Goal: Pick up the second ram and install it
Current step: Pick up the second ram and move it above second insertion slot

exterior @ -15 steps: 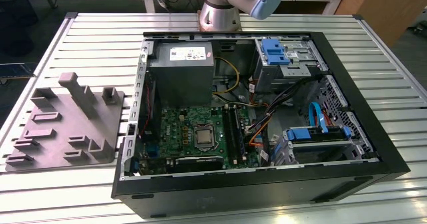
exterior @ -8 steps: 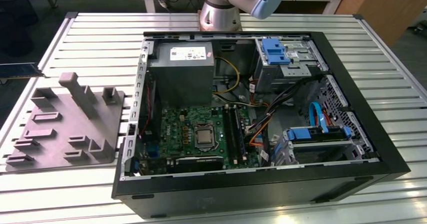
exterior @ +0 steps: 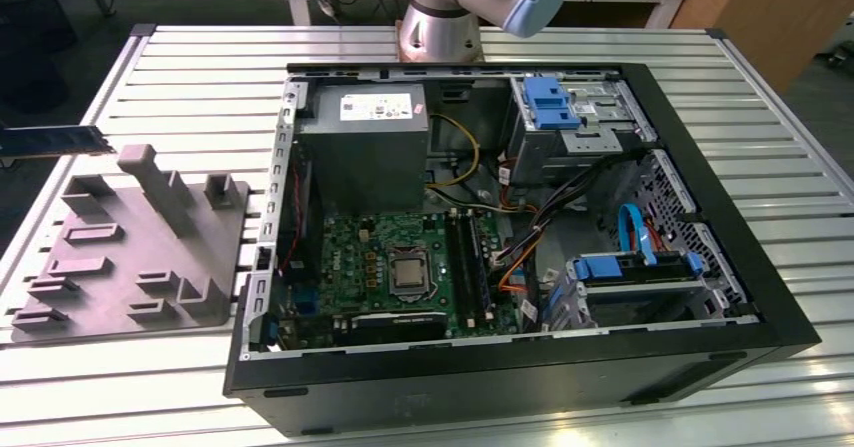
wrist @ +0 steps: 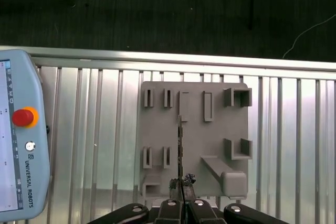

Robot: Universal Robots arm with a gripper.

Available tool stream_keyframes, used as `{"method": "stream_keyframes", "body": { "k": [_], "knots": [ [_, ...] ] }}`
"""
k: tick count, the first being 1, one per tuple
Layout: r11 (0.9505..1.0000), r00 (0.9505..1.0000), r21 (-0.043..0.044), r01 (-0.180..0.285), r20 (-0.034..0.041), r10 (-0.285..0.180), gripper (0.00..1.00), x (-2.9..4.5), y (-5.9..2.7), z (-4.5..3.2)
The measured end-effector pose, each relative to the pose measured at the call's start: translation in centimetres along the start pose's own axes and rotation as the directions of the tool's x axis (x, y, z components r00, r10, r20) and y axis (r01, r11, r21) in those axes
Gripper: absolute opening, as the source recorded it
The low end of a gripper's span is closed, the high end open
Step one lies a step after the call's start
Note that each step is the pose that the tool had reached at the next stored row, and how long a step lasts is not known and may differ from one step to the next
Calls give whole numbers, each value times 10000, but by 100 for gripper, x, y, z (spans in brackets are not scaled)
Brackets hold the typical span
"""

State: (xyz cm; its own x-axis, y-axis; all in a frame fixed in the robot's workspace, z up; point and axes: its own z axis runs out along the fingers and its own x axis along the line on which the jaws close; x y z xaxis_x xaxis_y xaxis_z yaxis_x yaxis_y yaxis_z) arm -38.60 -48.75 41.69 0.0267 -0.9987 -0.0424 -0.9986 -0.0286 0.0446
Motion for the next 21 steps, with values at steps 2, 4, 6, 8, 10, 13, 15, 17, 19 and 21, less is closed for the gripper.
{"method": "stream_keyframes", "body": {
  "k": [2, 4, 6, 8, 10, 13, 15, 17, 19, 21],
  "knots": [
    [10000, 10000, 2, 0, 1, 0, 11, 1, -43, -1],
    [10000, 10000, 1, 1, 1, -1, 11, 2, -86, -3],
    [10000, 10000, 1, 1, 0, -1, 11, 3, -126, -5],
    [10000, 10000, 0, 0, 0, 0, 11, 4, -167, -8],
    [10000, 10000, 2, 0, 1, 0, 11, 6, -210, -9],
    [10000, 10000, 1, 0, 0, 0, 11, 7, -282, -12],
    [10000, 10000, 1, 1, 0, -1, 11, 9, -328, -15],
    [10000, 10000, 0, 1, 0, -1, 11, 10, -372, -17],
    [10000, 10000, 1, 1, 0, -1, 11, 11, -419, -19],
    [10000, 10000, 1, 0, 1, 0, 11, 12, -466, -21]
  ]
}}
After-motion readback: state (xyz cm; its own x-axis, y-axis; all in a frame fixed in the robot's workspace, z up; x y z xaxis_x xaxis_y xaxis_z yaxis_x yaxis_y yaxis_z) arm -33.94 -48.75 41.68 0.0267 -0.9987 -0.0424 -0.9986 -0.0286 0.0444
